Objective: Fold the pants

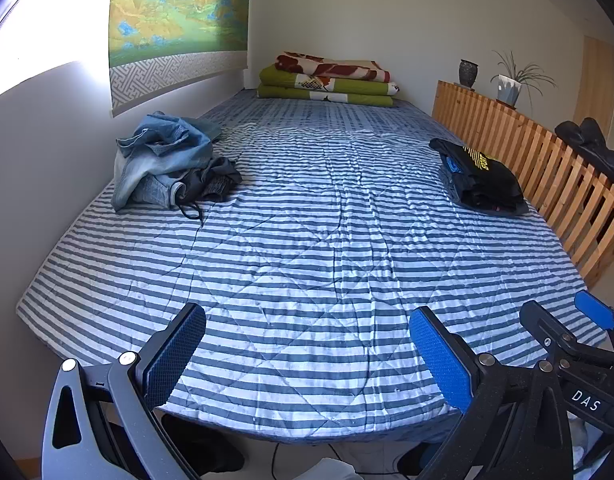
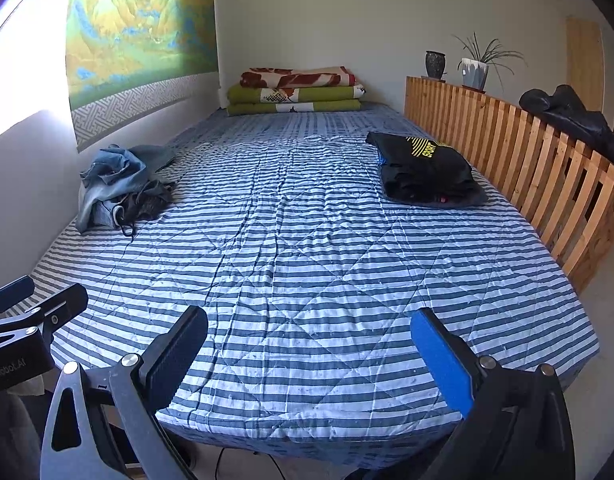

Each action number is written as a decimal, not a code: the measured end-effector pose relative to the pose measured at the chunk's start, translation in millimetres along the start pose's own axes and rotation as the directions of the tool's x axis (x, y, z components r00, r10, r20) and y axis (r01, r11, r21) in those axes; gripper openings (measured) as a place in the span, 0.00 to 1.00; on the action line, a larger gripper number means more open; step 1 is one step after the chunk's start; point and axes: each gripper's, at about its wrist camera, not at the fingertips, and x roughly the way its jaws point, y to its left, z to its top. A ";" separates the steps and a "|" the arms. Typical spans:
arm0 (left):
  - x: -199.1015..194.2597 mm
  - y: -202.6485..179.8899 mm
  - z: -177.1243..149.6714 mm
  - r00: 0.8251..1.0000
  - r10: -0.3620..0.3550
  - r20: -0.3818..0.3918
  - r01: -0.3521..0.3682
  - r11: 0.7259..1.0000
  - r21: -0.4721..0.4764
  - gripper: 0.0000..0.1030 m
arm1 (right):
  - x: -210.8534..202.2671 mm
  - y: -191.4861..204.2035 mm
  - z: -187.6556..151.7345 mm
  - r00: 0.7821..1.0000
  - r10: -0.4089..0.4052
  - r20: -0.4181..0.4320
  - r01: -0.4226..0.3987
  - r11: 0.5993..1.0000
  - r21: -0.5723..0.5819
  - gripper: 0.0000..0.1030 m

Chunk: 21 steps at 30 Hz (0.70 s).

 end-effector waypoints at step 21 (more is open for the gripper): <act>9.4 5.8 0.3 1.000 -0.005 -0.013 0.005 1.000 -0.005 1.00 | 6.2 -1.9 -1.0 1.000 -0.002 -0.019 0.002 1.000 0.006 0.97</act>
